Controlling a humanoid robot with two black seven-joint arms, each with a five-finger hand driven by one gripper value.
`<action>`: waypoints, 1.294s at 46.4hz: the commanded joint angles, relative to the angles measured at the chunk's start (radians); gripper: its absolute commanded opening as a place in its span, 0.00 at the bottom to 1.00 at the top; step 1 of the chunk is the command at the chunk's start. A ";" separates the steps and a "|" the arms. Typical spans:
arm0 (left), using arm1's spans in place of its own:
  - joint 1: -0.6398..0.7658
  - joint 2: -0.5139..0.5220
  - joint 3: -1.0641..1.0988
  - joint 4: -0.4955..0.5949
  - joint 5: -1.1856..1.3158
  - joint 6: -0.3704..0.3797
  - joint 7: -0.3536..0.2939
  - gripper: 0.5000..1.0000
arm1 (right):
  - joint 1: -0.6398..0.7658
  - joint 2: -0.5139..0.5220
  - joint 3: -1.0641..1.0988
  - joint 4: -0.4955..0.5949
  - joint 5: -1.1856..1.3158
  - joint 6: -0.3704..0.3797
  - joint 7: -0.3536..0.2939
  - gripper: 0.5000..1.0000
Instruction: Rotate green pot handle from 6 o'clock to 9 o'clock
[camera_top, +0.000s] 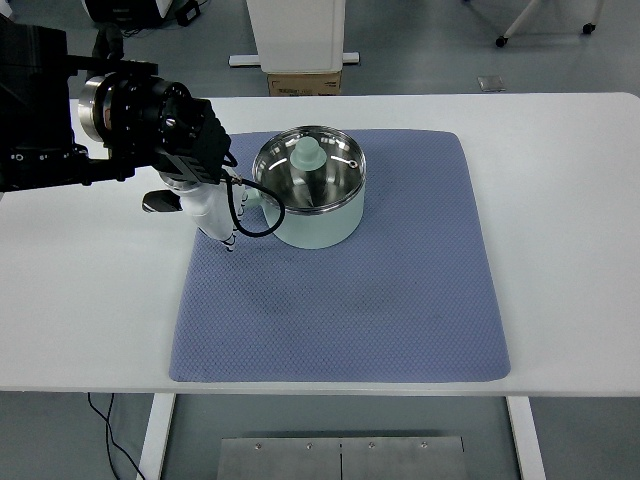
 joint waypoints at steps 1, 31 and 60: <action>-0.007 -0.004 0.009 0.000 0.000 0.000 0.022 1.00 | 0.000 0.000 0.000 0.000 0.000 0.000 0.000 1.00; -0.009 -0.026 0.101 0.003 -0.008 0.017 0.078 1.00 | 0.000 0.000 0.000 0.000 0.000 0.000 0.000 1.00; -0.015 -0.023 0.100 0.003 -0.009 0.041 0.111 1.00 | 0.000 0.000 0.000 0.000 0.000 0.000 0.000 1.00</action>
